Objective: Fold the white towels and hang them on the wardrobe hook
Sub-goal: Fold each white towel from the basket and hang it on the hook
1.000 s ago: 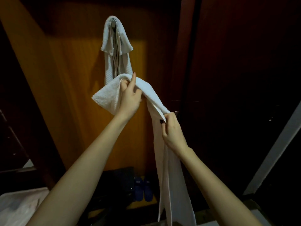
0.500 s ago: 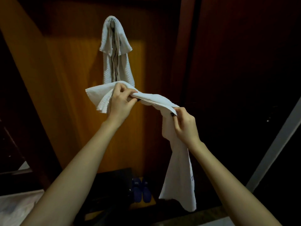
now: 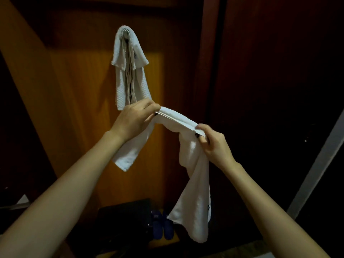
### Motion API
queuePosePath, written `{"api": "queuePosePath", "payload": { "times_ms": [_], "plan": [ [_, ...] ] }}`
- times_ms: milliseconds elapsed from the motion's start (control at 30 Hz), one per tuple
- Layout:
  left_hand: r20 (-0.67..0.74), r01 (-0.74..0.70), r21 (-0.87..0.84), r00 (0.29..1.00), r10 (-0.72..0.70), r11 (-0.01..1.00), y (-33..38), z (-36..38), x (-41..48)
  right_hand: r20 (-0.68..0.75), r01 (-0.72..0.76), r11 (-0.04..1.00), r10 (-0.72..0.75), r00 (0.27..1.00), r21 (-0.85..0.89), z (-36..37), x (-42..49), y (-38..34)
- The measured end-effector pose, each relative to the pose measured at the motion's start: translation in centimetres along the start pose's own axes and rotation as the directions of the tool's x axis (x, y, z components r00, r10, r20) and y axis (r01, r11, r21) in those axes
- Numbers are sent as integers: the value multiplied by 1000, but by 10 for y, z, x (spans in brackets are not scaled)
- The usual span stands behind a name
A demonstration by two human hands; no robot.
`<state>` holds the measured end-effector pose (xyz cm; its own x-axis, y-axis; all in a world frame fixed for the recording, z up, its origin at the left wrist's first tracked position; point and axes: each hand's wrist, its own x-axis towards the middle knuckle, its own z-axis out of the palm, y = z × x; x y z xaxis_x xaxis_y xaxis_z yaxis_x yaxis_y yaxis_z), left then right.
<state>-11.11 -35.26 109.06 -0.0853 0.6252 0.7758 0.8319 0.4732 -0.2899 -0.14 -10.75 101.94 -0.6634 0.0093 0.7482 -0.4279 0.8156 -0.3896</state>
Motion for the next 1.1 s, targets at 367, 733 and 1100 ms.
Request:
{"api": "queuePosePath", "payload": {
  "times_ms": [367, 733, 1100],
  "plan": [
    [171, -11, 192, 985, -23, 981, -5, -12, 9, 84, -90, 917, 132, 988, -389, 35, 9, 1],
    [30, 211, 386, 970, -241, 898, -53, -41, 10, -105, -48, 867, -6, 994, -497, 33, 97, -4],
    [-36, 346, 509, 924, -381, 788, -149, -54, 46, -133, 44, 788, -159, 978, -614, 18, 252, -35]
  ]
}}
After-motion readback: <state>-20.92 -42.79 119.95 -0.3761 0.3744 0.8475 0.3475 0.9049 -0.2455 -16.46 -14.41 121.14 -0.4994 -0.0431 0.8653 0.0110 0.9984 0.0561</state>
